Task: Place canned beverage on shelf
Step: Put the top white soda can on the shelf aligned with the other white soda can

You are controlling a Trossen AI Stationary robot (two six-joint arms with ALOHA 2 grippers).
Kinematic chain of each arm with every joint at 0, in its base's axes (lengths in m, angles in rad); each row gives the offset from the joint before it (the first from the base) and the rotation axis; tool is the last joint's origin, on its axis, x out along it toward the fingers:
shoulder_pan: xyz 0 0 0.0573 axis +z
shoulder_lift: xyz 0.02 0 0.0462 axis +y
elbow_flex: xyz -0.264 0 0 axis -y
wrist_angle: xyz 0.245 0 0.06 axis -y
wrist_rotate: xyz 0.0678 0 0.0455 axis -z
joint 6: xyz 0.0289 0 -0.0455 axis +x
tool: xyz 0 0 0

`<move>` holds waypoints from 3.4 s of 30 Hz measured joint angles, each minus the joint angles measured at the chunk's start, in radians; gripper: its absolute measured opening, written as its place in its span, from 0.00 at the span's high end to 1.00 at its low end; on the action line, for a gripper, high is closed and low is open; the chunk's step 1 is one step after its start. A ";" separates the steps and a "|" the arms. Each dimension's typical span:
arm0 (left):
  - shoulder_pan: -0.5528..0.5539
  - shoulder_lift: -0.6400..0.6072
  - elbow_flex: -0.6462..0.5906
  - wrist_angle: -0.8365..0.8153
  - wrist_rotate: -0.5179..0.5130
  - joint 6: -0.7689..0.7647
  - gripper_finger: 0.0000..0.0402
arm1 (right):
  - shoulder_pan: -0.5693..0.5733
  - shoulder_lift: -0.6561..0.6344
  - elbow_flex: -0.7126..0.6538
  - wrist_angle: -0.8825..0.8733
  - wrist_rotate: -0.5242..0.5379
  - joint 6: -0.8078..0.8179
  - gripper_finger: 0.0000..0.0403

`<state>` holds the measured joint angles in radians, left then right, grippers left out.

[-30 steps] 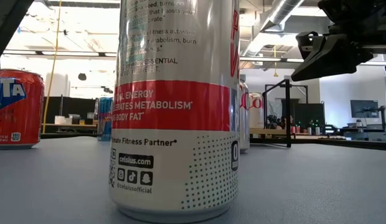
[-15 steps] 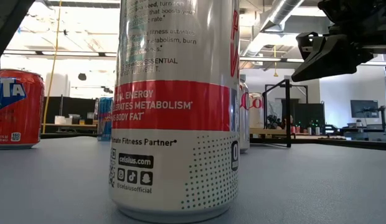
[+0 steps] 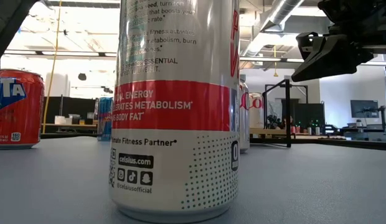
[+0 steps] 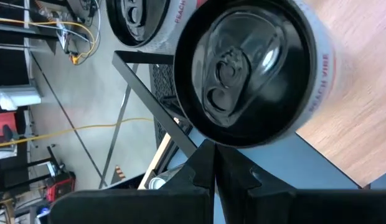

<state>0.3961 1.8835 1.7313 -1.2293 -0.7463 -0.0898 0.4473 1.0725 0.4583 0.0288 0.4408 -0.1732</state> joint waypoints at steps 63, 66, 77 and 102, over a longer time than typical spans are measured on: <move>-0.057 0.000 0.143 0.324 0.280 0.120 1.00 | 0.000 0.000 0.000 0.001 -0.003 0.000 1.00; -0.051 0.000 0.142 0.343 0.266 0.120 1.00 | 0.000 0.000 0.000 0.001 -0.004 0.000 1.00; -0.024 0.008 0.129 0.386 0.189 0.126 1.00 | 0.000 0.000 0.000 0.000 -0.008 0.000 1.00; -0.016 0.069 0.129 0.294 0.139 0.119 1.00 | 0.004 0.000 0.000 -0.021 -0.024 0.009 1.00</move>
<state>0.3798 1.9522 1.8603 -0.9353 -0.6072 0.0288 0.4511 1.0725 0.4587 0.0075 0.4171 -0.1646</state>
